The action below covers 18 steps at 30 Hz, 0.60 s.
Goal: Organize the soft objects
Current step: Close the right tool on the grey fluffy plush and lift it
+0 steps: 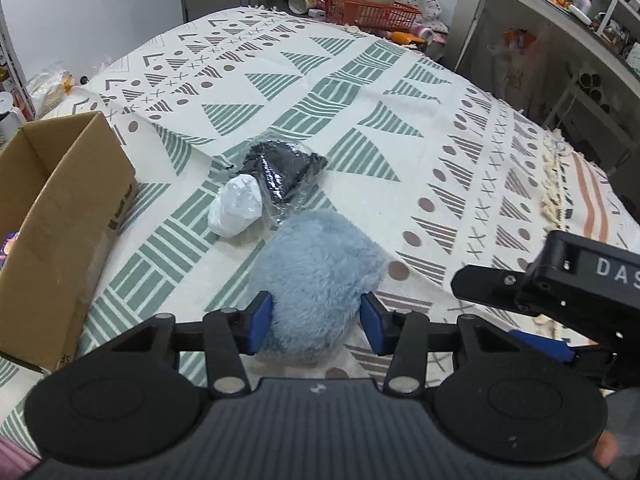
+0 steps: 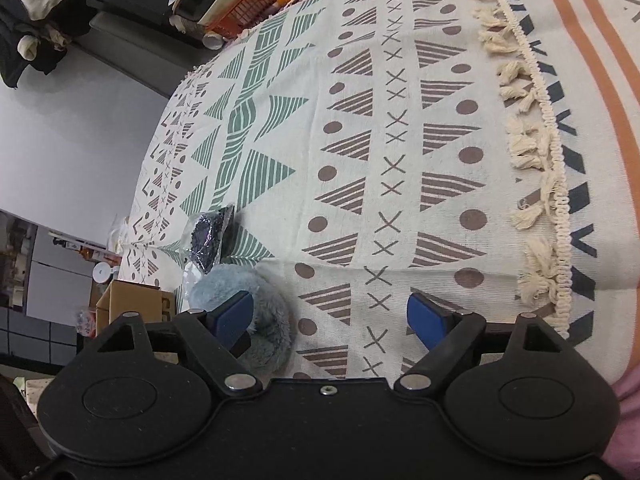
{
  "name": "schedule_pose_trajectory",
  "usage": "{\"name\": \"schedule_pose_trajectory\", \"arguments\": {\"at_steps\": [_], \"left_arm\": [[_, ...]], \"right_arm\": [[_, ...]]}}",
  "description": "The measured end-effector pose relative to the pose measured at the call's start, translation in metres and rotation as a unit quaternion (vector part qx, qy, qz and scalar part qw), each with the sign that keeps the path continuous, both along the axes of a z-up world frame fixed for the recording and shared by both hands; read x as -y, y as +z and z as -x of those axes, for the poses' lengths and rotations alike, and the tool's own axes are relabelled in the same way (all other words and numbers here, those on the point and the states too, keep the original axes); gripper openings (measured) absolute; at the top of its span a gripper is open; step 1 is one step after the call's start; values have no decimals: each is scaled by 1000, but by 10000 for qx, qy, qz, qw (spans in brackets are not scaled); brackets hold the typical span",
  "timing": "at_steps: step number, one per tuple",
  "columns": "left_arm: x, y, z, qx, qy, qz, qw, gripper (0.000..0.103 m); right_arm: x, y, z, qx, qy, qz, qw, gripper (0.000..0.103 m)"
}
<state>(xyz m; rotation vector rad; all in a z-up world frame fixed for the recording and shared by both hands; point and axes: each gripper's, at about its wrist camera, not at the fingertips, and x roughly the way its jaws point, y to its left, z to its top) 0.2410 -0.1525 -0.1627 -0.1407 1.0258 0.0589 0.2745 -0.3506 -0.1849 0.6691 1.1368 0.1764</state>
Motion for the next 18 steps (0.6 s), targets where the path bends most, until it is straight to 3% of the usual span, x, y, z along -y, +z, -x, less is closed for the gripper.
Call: {"name": "schedule_pose_trajectory", "arguments": {"at_steps": [4, 9, 18], "left_arm": [[-8, -4, -5, 29, 124, -81, 9999, 41], [-25, -2, -8, 121, 253, 121, 9995, 32], [-51, 3, -11, 91, 363, 591, 9975, 27]], "right_arm": [[-11, -5, -5, -38, 229, -100, 9997, 76], [-28, -7, -11, 38, 588, -388, 9975, 59], [-50, -10, -17, 98, 867, -402, 9954, 57]]}}
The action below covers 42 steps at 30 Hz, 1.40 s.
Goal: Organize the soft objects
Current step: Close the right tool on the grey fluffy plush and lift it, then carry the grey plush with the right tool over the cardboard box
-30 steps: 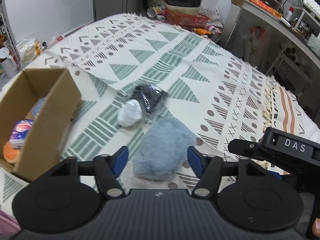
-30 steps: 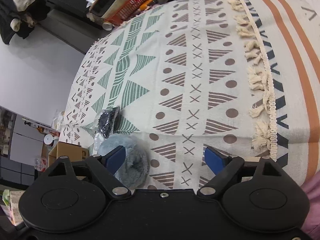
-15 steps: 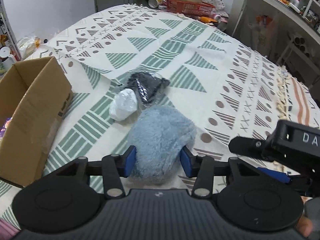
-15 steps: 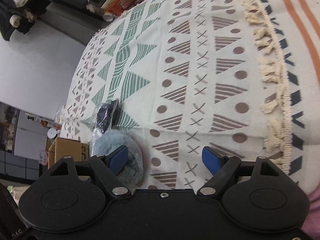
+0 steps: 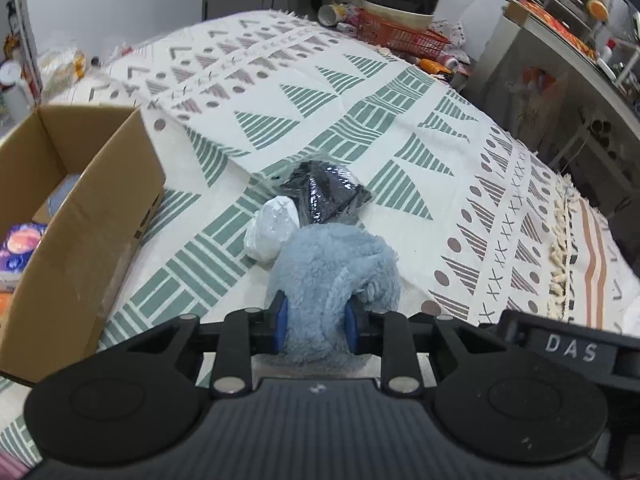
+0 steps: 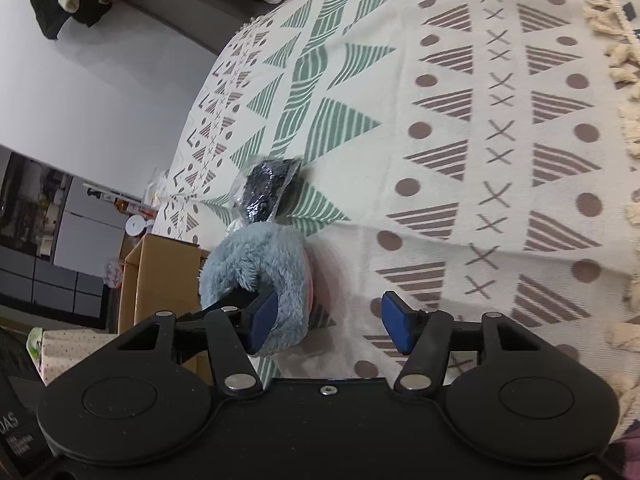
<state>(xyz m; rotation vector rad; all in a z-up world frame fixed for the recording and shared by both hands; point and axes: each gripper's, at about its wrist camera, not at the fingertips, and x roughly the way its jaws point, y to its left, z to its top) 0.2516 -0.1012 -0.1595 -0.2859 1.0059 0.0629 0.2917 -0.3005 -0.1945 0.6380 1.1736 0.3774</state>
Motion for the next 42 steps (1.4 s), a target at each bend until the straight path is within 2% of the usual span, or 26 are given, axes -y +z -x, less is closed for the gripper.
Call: {"name": "schedule_pose_trajectory", "arguments": {"at_steps": [7, 13, 16, 18, 19, 21, 26, 30, 37, 42], "left_arm": [[-22, -4, -2, -165, 133, 407, 9989, 27], [-38, -6, 2, -327, 205, 1081, 9934, 27], [-42, -9, 4, -401, 237, 1285, 9906, 27], [-44, -13, 5, -472, 270, 1327, 9897, 27], [-44, -14, 5, -499, 280, 1352, 9892, 27], [-43, -15, 5, -484, 255, 1283, 9902, 27], [-34, -10, 7, -327, 117, 746, 9966, 28], [-30, -8, 10, -239, 58, 507, 9984, 28], [-35, 2, 16, -205, -5, 590, 9980, 25], [-48, 17, 23, -88, 20, 651, 9978, 25]], "right_arm": [[-10, -9, -6, -39, -8, -285, 9996, 57], [-17, -15, -8, -137, -15, -459, 9989, 56], [-19, -19, -8, -232, 30, -491, 9985, 43], [-22, -22, -6, -263, 97, -545, 9981, 24], [-24, -21, -6, -260, 135, -471, 9985, 22], [-25, -20, -3, -170, 179, -344, 9991, 17], [-29, -16, -1, -35, 308, -253, 9992, 15], [-30, -16, 0, 21, 328, -216, 9992, 14], [-38, -5, 6, 247, 341, -125, 9990, 14], [-52, 13, 19, 540, 392, -31, 9978, 14]]}}
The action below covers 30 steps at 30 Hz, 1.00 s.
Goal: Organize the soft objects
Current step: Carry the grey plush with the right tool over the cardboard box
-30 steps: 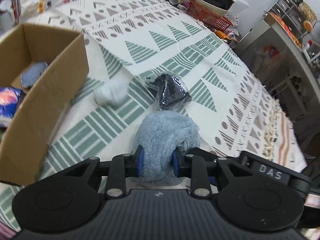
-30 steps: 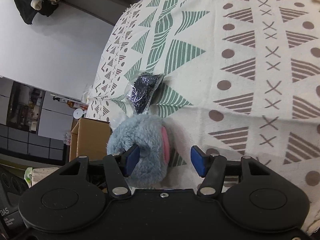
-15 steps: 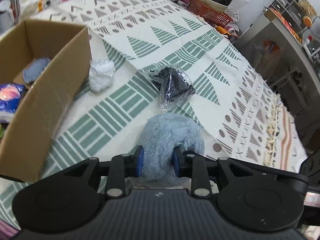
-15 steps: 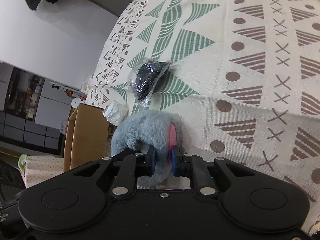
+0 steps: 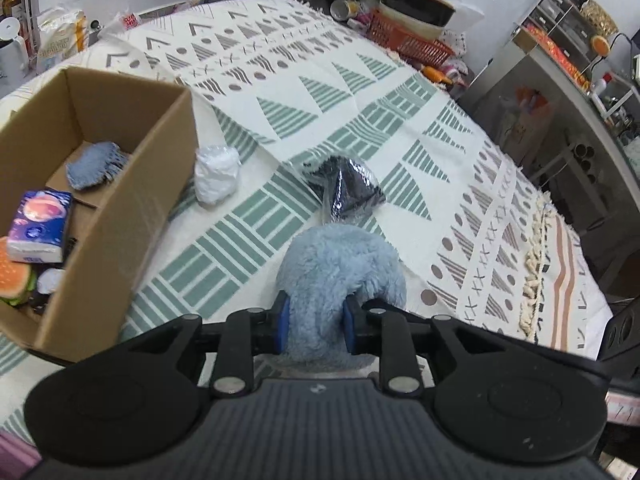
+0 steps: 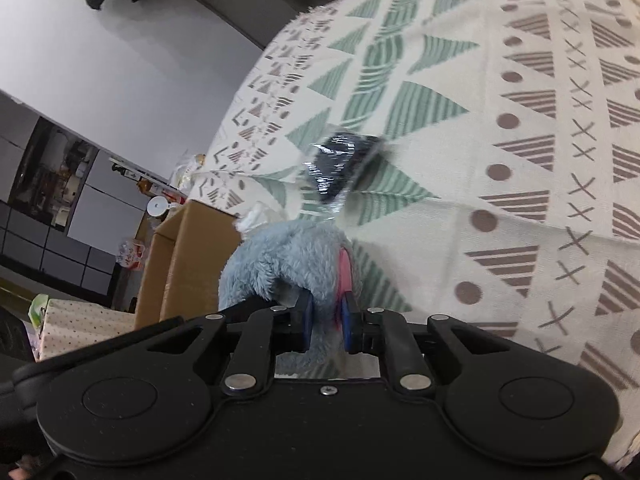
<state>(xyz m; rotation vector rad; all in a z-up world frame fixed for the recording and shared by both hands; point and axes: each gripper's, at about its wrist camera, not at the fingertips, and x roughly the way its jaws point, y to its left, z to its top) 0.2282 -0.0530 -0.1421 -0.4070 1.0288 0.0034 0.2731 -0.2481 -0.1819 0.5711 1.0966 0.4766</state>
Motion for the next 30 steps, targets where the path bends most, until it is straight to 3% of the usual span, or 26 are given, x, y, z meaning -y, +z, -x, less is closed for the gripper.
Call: {"name": "schedule_pose_trajectory", "arguments": {"at_steps": [17, 30], "left_arm": [[-44, 55, 36, 475, -87, 511, 9975, 25], [-96, 77, 55, 721, 211, 736, 9944, 25]], "right_arm": [[-37, 76, 46, 837, -40, 421, 9956, 15], [-86, 103, 56, 1022, 128, 453, 9937, 15]]}}
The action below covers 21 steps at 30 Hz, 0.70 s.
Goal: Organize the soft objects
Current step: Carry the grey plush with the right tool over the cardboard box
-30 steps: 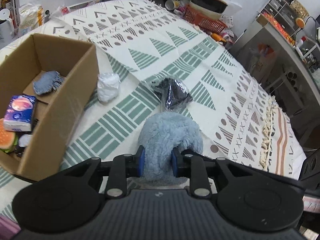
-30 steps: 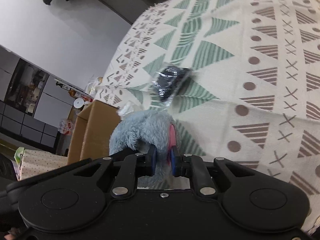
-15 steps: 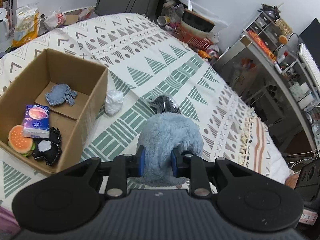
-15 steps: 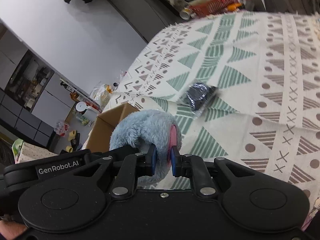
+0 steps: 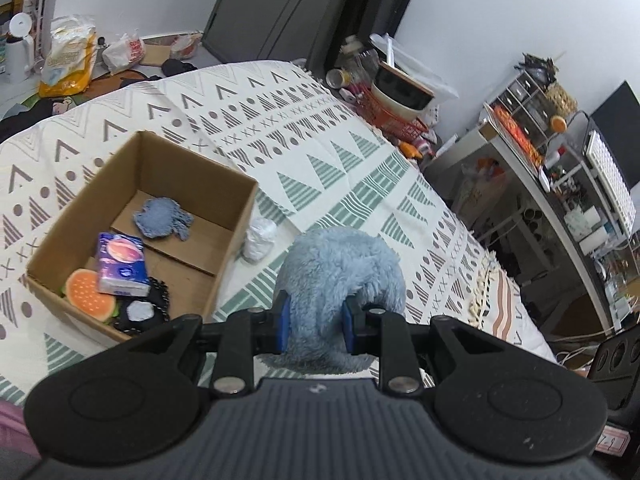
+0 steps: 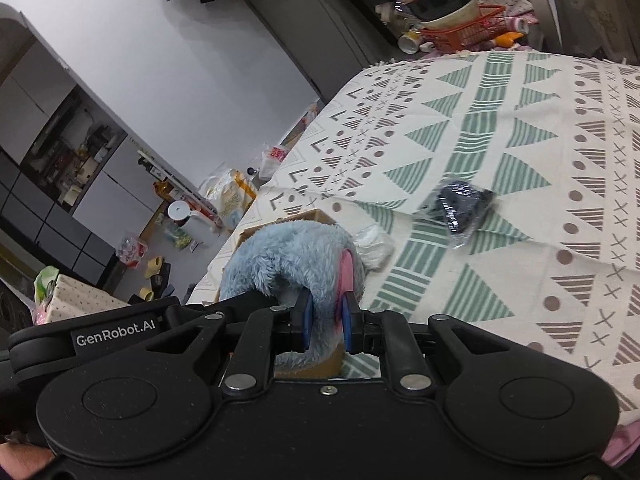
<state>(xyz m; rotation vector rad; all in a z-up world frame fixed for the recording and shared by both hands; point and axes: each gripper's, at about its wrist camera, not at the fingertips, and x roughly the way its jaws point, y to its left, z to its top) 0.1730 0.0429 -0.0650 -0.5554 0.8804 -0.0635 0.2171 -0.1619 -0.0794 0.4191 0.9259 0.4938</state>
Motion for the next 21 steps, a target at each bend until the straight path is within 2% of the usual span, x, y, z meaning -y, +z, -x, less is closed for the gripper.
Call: {"name": "schedule_pose_trajectory", "arguments": {"at_steps": [10, 21], "left_arm": [[-43, 3, 7, 72, 249, 159, 9995, 25], [-88, -2, -7, 116, 475, 273, 9984, 25]], "right_arm": [[-42, 8, 0, 43, 163, 70, 9998, 15], [-90, 10, -18, 74, 319, 245, 9992, 15]]}}
